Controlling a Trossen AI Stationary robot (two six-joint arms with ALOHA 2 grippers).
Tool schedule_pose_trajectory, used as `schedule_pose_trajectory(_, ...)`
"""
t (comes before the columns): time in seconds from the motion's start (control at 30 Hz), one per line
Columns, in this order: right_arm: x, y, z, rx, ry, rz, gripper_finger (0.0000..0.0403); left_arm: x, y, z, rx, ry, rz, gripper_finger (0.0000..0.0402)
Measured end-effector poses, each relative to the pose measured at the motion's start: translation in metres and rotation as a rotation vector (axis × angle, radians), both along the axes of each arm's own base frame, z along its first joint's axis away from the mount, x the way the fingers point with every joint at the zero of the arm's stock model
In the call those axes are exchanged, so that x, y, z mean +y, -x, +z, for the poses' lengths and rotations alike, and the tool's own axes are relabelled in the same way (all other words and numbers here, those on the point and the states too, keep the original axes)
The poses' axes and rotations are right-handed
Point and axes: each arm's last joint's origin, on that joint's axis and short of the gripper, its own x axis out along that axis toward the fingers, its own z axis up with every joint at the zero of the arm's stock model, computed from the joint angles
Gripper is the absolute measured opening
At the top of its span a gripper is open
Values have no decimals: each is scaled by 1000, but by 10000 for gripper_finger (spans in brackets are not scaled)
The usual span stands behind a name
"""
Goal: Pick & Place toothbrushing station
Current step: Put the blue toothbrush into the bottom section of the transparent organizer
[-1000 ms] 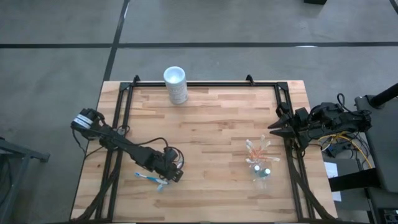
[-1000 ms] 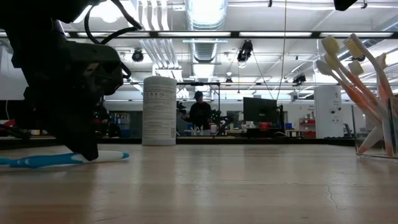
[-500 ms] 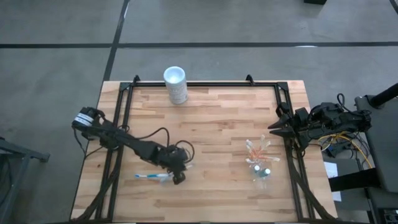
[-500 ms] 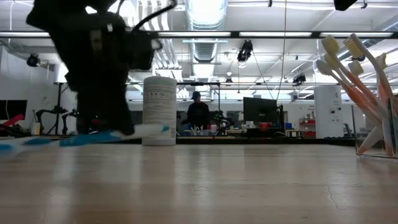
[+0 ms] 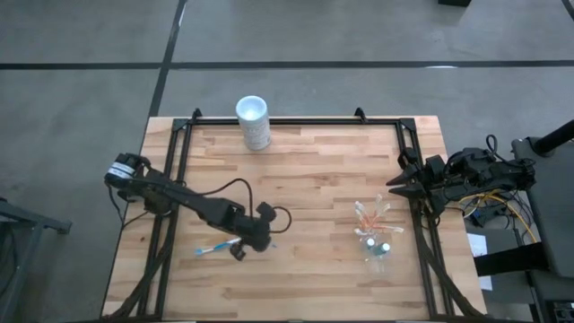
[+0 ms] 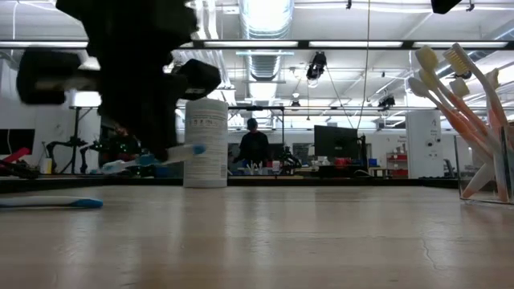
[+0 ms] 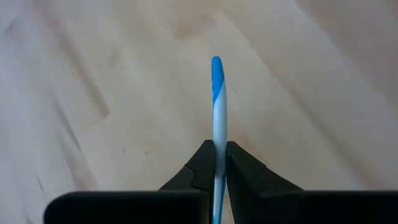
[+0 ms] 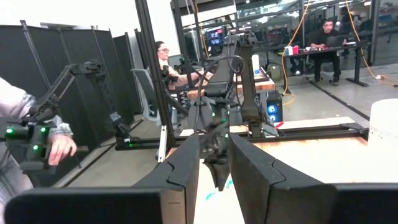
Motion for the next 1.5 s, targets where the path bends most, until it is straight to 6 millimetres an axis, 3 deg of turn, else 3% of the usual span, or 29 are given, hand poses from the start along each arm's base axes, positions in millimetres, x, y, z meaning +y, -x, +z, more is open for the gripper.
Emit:
schedule_pose_trajectory(0.13,0,0,0,0,0,0,73,2,5,-4,28,-152,-306,23)
schedule_pose_trajectory(0.6,0,0,0,0,0,0,79,0,6,-5,-26,-200,-683,30)
schedule_pose_trajectory(0.77,0,0,0,0,0,0,84,2,5,-7,-28,-232,-734,33)
schedule_pose_trajectory(1.2,0,0,0,0,0,0,68,-1,-3,-38,51,-267,-829,31)
schedule_pose_trajectory(1.5,0,0,0,0,0,0,78,-1,-5,-42,53,-276,-823,55)
